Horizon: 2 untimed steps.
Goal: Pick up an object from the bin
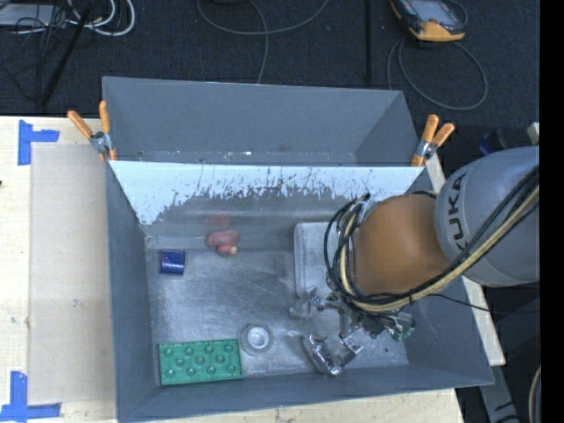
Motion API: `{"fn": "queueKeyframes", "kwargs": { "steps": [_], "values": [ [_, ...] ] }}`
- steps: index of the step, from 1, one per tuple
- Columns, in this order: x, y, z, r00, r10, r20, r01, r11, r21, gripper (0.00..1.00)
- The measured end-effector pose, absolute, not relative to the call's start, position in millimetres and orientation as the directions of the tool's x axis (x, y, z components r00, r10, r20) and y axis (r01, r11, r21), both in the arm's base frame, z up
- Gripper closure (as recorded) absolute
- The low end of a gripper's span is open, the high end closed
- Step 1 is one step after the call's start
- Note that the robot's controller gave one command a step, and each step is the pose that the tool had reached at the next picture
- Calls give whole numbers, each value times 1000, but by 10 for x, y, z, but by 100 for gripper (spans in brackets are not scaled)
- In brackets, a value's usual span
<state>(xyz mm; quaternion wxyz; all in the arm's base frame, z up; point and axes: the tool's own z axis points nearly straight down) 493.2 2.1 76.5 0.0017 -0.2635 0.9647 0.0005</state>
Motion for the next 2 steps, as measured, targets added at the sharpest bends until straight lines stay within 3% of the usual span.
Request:
{"fn": "queueKeyframes", "kwargs": {
  "steps": [1, 2],
  "values": [
    [4931, 13, 774, -861, -508, 1, -508, 861, 0, 100],
    [5118, -37, 2075, -862, -506, -8, -506, 862, -4, 100]
  ]
}}
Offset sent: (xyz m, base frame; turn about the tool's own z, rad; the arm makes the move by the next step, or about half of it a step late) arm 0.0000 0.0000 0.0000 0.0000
